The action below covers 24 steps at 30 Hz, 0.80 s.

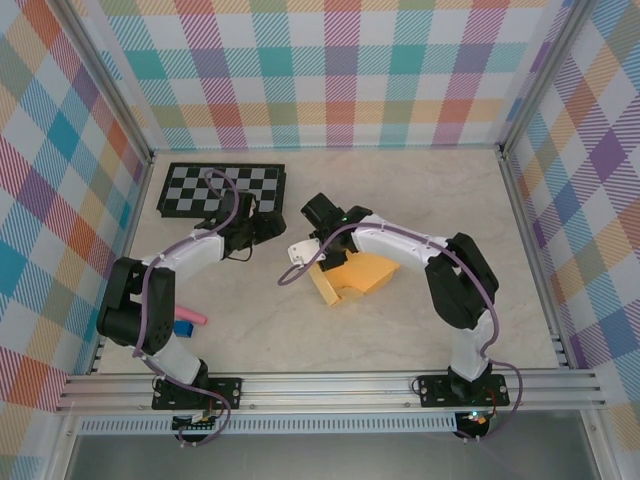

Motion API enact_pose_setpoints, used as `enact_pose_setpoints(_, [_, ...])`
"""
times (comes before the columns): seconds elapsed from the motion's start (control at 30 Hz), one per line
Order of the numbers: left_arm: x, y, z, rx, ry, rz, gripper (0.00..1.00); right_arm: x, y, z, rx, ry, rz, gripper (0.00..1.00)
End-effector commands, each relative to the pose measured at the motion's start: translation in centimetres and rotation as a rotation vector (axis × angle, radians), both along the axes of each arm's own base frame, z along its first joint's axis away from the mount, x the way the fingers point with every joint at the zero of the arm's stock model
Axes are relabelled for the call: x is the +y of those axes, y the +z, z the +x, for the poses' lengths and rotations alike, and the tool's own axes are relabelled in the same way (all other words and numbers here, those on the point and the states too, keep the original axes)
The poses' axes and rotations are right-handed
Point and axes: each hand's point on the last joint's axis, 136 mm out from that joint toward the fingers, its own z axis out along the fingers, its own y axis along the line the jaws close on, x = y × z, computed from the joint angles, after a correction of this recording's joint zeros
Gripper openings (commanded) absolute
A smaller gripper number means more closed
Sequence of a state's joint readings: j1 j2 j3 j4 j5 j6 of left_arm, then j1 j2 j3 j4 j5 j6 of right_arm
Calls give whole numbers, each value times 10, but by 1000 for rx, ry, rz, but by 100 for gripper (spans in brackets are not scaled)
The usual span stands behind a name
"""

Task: Fold the paper box

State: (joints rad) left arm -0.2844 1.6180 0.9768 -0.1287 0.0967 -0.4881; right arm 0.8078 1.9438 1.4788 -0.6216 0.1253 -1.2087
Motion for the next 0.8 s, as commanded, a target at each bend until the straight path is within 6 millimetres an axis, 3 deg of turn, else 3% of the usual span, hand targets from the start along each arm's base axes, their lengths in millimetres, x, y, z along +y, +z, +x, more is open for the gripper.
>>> enact_pose_setpoints(0.0, [1,-10,-3,27,-6,-23,87,5,-15,-12,86,-32,22,53])
enact_pose_setpoints(0.27, [-5,3,-2,-12,-41,-48,87,-2,13,-10,81,-53,-30,60])
enact_pose_setpoints(0.57, [-20,25,6,-66,-101,-104,86,-26,24,11,-24,-92,-164,60])
enact_pose_setpoints(0.6, [-21,28,6,-71,-105,-110,86,-30,24,12,-27,-99,-177,71])
enact_pose_setpoints(0.63, [-22,29,6,-72,-110,-117,86,-34,24,13,-30,-109,-188,74])
enact_pose_setpoints(0.77, [-27,42,8,-83,-132,-133,86,-50,34,18,-30,-197,-183,74])
